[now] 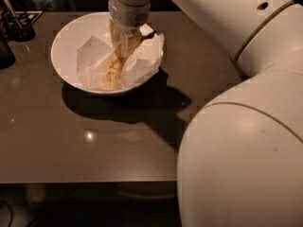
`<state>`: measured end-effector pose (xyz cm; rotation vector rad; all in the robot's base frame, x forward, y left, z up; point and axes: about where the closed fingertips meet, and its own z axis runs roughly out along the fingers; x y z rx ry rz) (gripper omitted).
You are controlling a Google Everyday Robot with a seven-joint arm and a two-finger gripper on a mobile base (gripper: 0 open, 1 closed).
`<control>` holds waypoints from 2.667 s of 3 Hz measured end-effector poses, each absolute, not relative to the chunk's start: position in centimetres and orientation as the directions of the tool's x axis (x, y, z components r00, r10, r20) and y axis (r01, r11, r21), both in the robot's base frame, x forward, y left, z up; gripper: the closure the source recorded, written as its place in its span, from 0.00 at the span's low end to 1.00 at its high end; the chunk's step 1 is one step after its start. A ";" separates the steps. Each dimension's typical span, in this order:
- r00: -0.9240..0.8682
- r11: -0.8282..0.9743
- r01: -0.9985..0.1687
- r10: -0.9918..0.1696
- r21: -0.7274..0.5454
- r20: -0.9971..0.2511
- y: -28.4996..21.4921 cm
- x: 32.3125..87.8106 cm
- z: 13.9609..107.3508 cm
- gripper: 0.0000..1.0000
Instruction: Pick banana from white bowl
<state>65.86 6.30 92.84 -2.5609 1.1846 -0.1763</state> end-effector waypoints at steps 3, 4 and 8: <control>0.656 -0.616 -0.707 -0.755 -0.347 0.002 6.1 65.6 94.2 1.00; 0.643 -0.595 -0.705 -0.766 -0.386 0.009 5.1 65.0 95.5 1.00; 0.705 -0.551 -0.539 -0.709 -0.637 0.017 2.7 61.7 103.8 1.00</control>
Offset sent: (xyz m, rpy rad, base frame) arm -0.0057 -0.0053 0.0258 -0.0132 -0.0396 0.0130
